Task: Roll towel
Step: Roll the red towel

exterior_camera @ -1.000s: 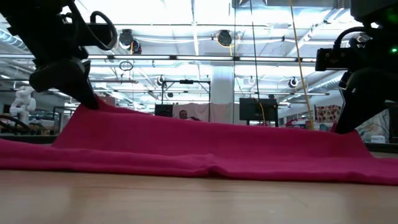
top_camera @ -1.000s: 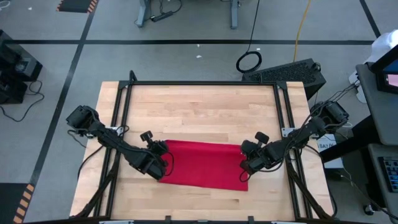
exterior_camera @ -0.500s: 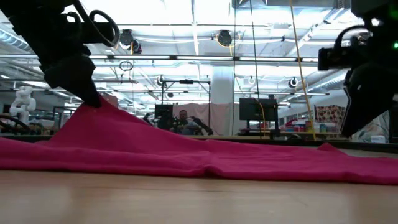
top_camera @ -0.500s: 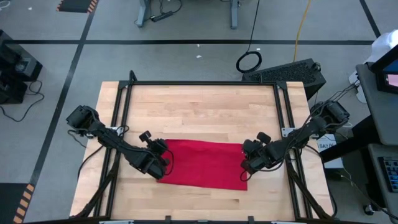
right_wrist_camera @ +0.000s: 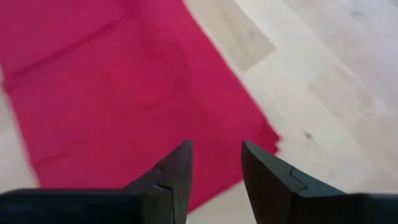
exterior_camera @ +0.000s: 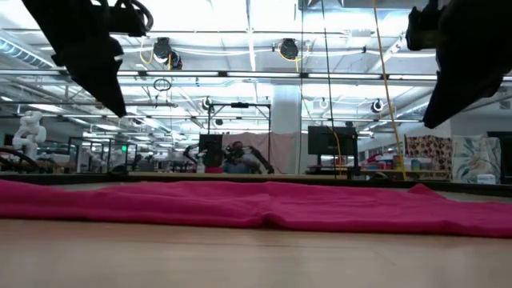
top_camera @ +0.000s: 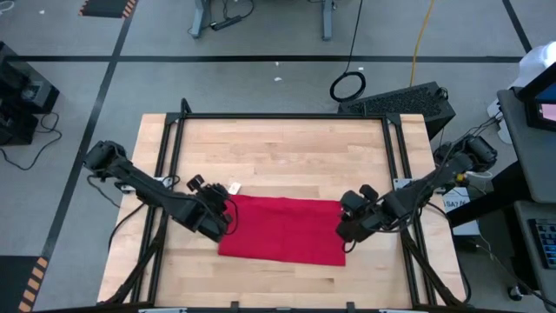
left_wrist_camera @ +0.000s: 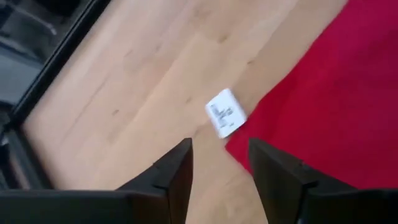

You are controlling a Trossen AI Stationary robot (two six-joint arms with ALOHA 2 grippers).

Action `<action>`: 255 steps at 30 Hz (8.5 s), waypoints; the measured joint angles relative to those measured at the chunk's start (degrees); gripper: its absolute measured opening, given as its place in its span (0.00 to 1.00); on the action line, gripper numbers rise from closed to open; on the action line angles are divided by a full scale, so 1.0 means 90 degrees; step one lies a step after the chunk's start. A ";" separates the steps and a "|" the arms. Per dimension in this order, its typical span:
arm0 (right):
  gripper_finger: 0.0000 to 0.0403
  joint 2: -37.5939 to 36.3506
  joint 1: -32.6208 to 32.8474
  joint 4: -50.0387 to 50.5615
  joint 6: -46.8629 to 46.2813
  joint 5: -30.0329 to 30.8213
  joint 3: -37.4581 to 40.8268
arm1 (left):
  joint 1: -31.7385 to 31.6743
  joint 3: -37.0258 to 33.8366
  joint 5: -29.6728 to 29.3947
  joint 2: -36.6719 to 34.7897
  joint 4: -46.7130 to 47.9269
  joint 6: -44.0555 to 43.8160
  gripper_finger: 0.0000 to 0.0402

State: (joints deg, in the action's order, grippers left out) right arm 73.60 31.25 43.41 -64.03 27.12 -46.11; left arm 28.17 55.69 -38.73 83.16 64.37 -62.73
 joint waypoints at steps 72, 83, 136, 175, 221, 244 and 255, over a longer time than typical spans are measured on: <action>0.00 0.1814 0.0752 -0.7131 0.3142 -0.0132 0.1090 | -0.0077 -0.0795 0.1558 0.1096 -0.8410 0.2869 0.03; 0.00 0.3645 0.0379 -0.9726 0.4372 0.0159 0.1085 | 0.0079 -0.0790 0.1609 0.1895 -0.9069 0.2536 0.03; 0.00 0.4076 -0.1059 -0.9634 0.4670 -0.0564 0.1080 | -0.1388 -0.1538 0.2993 0.1981 -0.8125 0.3902 0.03; 0.00 0.4382 0.0363 -0.9760 0.3665 -0.0780 0.1101 | 0.0487 -0.1546 0.2845 0.1079 -0.6740 0.2504 0.03; 0.15 -0.0108 0.1610 -0.4308 0.1925 -0.2565 0.1115 | 0.1441 -0.0328 0.3481 0.0400 -0.6121 -0.2526 0.03; 0.49 0.2193 0.3167 -0.5832 0.1138 -0.0821 0.1112 | 0.1636 -0.0176 0.2985 0.0662 -0.5607 -0.0314 0.58; 0.43 0.2355 0.3167 -0.5797 0.1180 -0.0320 0.1112 | 0.1636 -0.0178 0.2985 0.0932 -0.5416 -0.0277 0.59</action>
State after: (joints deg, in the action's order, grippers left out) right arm 94.80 59.75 -8.77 -53.41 24.24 -36.10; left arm 42.89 54.08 -11.86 91.55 15.63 -65.23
